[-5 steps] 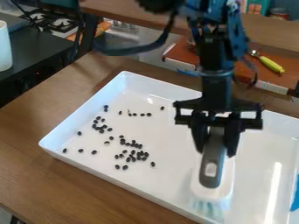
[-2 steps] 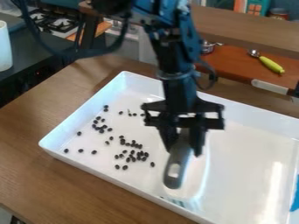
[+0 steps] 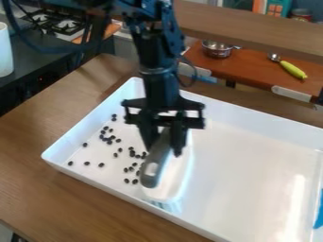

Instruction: Sweep into pile

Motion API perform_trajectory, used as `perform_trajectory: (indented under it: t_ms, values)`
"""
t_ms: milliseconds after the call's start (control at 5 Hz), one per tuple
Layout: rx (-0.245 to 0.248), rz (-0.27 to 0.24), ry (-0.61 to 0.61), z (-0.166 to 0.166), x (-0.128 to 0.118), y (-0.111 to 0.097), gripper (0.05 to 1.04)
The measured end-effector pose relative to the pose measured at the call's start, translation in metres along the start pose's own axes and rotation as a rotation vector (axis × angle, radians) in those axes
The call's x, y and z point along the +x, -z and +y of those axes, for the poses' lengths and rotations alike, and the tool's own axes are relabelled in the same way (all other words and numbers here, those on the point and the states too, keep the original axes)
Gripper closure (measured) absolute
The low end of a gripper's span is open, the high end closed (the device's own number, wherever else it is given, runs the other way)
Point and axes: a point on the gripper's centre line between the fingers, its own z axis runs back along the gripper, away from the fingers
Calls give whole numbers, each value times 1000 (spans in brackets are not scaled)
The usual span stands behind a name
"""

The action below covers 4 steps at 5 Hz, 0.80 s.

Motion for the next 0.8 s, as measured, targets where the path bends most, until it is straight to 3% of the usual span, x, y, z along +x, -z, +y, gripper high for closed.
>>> perform_trajectory:
  t_ms: [200,800]
  values:
    - [40,-12,14,27,6,-1,599]
    - [72,-60,62,98,7,-11,599]
